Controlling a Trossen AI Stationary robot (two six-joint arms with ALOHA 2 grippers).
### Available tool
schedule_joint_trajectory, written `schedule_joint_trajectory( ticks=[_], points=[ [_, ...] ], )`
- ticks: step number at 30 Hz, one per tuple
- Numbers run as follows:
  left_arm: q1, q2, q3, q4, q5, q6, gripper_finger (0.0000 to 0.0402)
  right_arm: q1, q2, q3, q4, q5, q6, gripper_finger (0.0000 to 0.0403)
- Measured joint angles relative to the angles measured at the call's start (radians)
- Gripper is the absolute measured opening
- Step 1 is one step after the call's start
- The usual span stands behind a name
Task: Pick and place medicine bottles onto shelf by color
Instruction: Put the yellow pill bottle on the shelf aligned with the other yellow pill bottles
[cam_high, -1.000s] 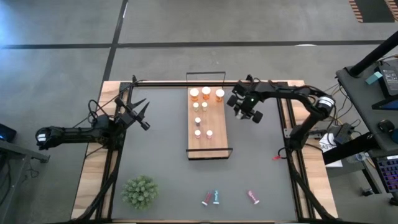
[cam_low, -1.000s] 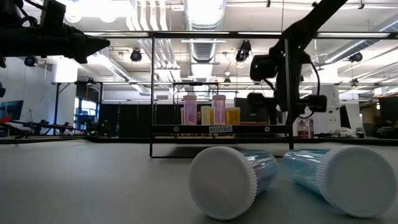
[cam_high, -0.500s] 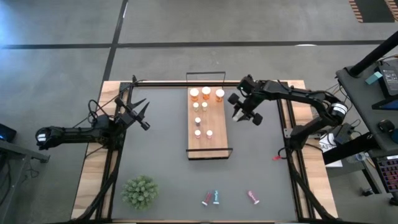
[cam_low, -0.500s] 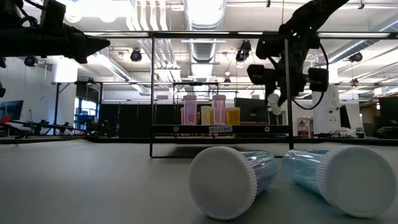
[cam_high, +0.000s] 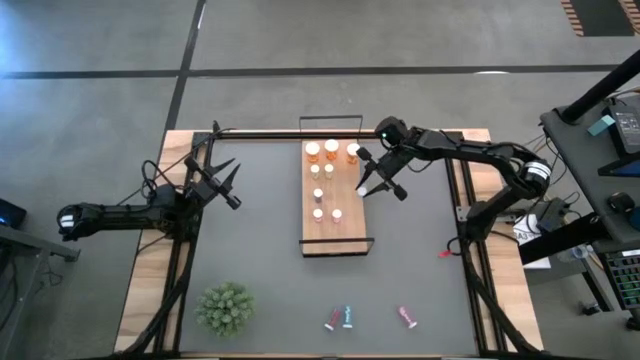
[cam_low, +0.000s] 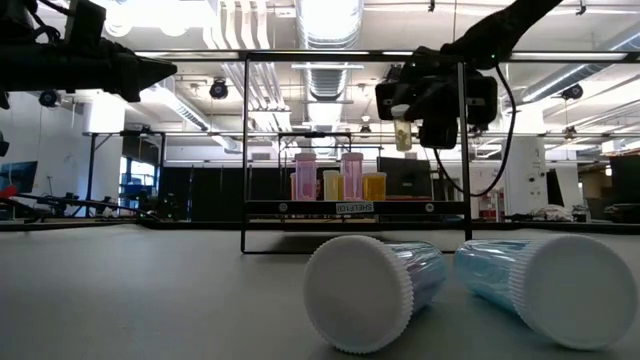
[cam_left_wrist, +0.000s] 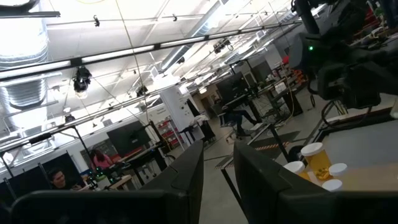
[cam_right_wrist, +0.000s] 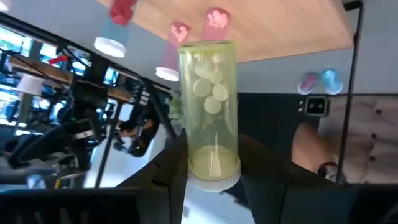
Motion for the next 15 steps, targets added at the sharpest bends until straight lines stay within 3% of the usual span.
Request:
schedule_joint_trajectory(
  ticks=[4,8,15],
  points=[
    [0.000,0.000,0.000,0.000,0.000,0.000,0.0072,-0.017,0.004,-0.032,0.070,-0.026,0.063,0.0116],
    [0.000,0.000,0.000,0.000,0.000,0.000,0.0072,-0.025,0.001,-0.108,0.251,-0.030,0.203,0.0115],
    [0.000,0.000,0.000,0.000,0.000,0.000,0.0072,-0.030,0.000,-0.310,0.822,0.007,0.577,0.0115]
  ],
)
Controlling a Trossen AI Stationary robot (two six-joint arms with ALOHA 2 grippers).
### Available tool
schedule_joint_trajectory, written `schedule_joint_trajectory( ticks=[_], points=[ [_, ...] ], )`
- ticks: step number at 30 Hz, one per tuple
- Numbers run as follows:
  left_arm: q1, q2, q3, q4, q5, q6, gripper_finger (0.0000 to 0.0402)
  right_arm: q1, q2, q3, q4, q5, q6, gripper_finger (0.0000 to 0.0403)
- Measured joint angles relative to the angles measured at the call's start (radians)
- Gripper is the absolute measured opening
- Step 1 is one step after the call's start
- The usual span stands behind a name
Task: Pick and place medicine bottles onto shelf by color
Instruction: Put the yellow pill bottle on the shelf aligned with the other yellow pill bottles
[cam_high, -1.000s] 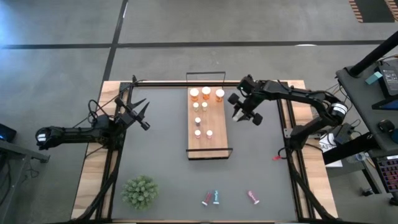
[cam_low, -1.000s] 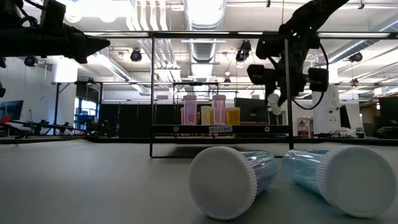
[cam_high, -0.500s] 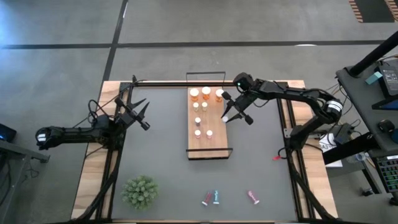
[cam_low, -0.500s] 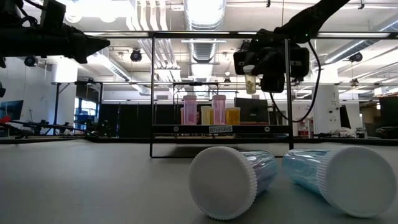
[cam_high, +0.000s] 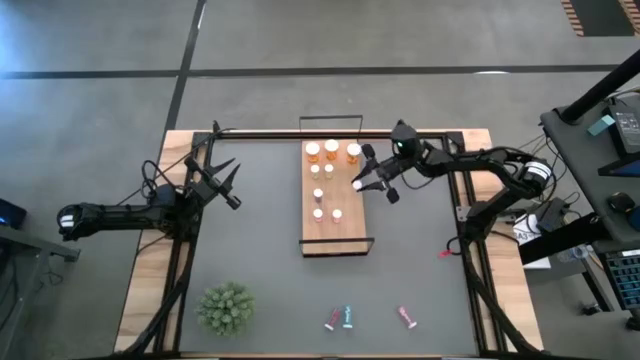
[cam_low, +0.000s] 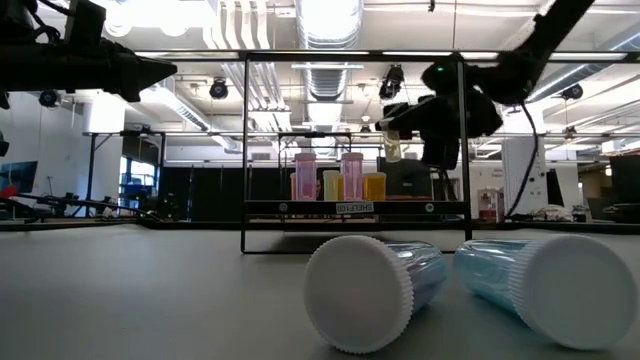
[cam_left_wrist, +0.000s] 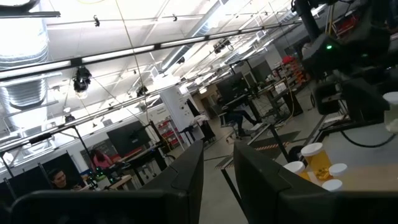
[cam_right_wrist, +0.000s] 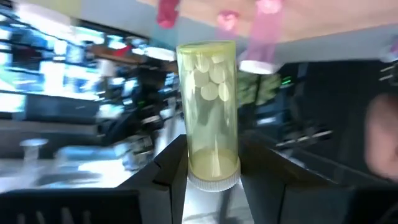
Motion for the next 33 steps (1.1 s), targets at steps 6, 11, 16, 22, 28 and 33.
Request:
schedule_joint_trajectory(
  ticks=[6,11,16,22,28,33],
  points=[
    [0.000,0.000,0.000,0.000,0.000,0.000,0.0072,0.004,0.000,-0.185,0.430,0.156,0.333,0.0115],
    [0.000,0.000,0.000,0.000,0.000,0.000,0.0072,0.018,0.000,-0.239,0.512,0.238,0.440,0.0116],
    [0.000,0.000,0.000,0.000,0.000,0.000,0.0072,0.018,0.002,-0.240,0.511,0.269,0.499,0.0116],
    [0.000,0.000,0.000,0.000,0.000,0.000,0.0072,0.040,0.002,-0.240,0.505,0.348,0.486,0.0116],
    [0.000,0.000,0.000,0.000,0.000,0.000,0.0072,0.071,0.002,-0.240,0.465,0.414,0.470,0.0116],
    [0.000,0.000,0.000,0.000,0.000,0.000,0.0072,0.072,0.003,-0.241,0.381,0.419,0.469,0.0116]
  ],
)
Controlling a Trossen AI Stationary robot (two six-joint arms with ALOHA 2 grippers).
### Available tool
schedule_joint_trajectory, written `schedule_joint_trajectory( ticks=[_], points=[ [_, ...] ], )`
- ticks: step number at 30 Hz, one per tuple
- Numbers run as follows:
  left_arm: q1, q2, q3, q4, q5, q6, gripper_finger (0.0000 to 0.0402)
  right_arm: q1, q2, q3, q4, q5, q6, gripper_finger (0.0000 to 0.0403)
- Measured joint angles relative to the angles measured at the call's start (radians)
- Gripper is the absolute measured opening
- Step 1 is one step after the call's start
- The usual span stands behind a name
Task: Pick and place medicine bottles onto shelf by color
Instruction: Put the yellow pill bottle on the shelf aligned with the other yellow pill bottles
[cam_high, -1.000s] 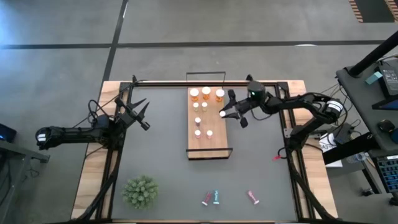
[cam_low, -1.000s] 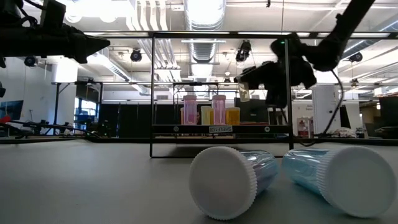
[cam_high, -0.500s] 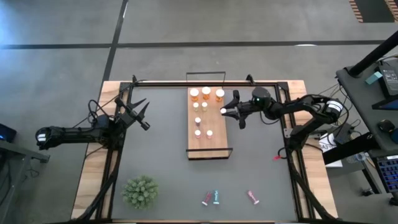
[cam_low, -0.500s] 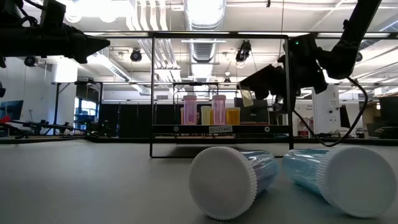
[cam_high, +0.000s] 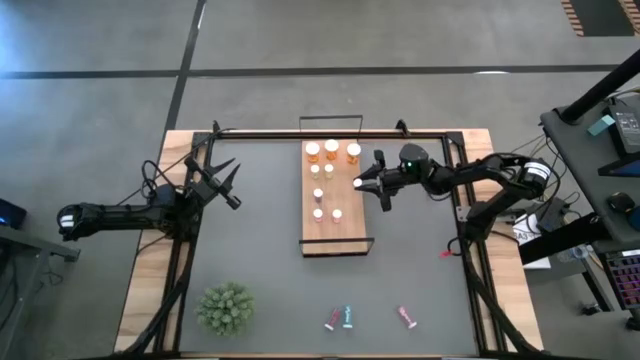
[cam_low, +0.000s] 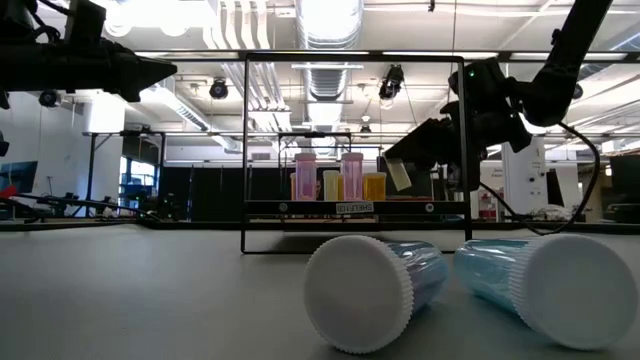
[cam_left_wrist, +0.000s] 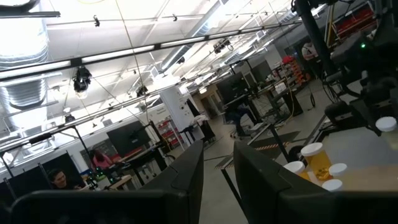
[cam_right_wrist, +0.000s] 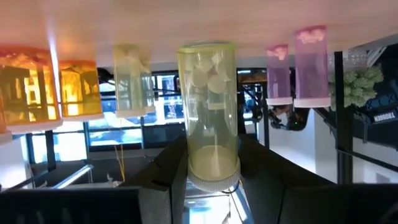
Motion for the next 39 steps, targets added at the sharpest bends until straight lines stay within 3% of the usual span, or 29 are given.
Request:
schedule_joint_trajectory(
  ticks=[22,28,39],
  points=[
    [0.000,0.000,0.000,0.000,0.000,0.000,0.0072,0.083,0.002,0.013,-0.044,0.075,-0.033,0.0116],
    [0.000,0.000,0.000,0.000,0.000,0.000,0.0072,0.101,0.086,0.061,-0.024,0.070,-0.051,0.0116],
    [0.000,0.000,0.000,0.000,0.000,0.000,0.0072,0.100,0.354,0.053,0.508,0.021,0.035,0.0116]
  ],
)
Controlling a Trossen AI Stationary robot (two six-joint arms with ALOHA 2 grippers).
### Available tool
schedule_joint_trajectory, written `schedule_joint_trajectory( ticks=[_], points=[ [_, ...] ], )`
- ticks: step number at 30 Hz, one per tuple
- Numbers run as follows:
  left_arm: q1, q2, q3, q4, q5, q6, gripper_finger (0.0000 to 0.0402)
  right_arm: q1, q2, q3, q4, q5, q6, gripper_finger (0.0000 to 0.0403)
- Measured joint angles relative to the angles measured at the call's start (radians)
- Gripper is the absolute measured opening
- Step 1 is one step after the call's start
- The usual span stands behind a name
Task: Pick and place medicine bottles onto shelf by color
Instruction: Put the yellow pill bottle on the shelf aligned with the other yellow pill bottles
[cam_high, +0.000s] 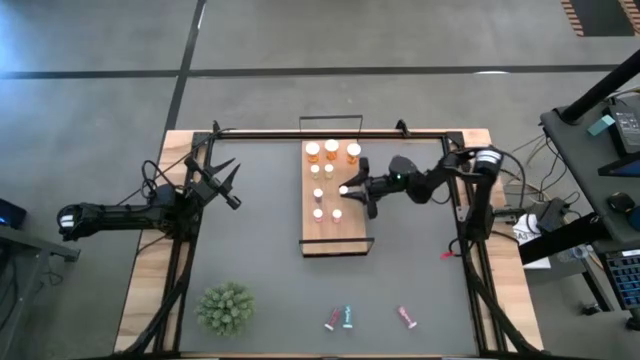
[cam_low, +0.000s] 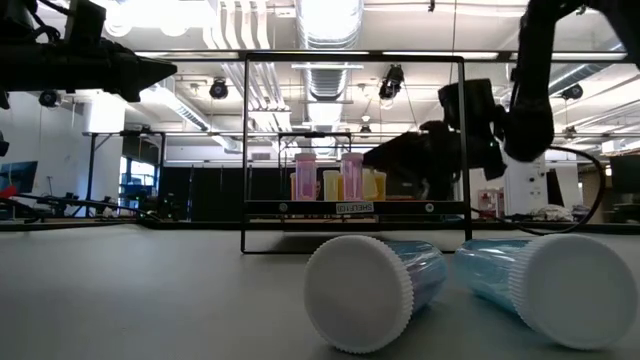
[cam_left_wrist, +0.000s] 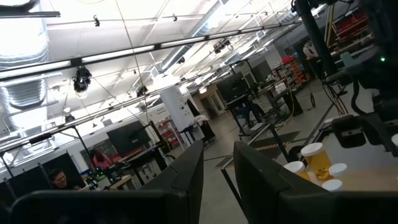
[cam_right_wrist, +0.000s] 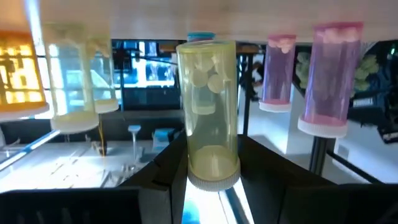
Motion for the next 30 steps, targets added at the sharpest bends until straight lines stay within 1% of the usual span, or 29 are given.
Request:
schedule_joint_trajectory(
  ticks=[6,7,20,30],
  points=[
    [0.000,0.000,0.000,0.000,0.000,0.000,0.0072,-0.002,0.136,-0.001,0.246,0.001,0.089,0.0116],
    [0.000,0.000,0.000,0.000,0.000,0.000,0.0072,-0.004,0.149,0.000,0.264,0.004,0.096,0.0116],
    [0.000,0.000,0.000,0.000,0.000,0.000,0.0072,-0.025,0.129,-0.041,0.242,0.058,0.100,0.0116],
    [0.000,0.000,0.000,0.000,0.000,0.000,0.0072,-0.066,0.138,-0.048,0.243,0.054,0.107,0.0116]
  ],
)
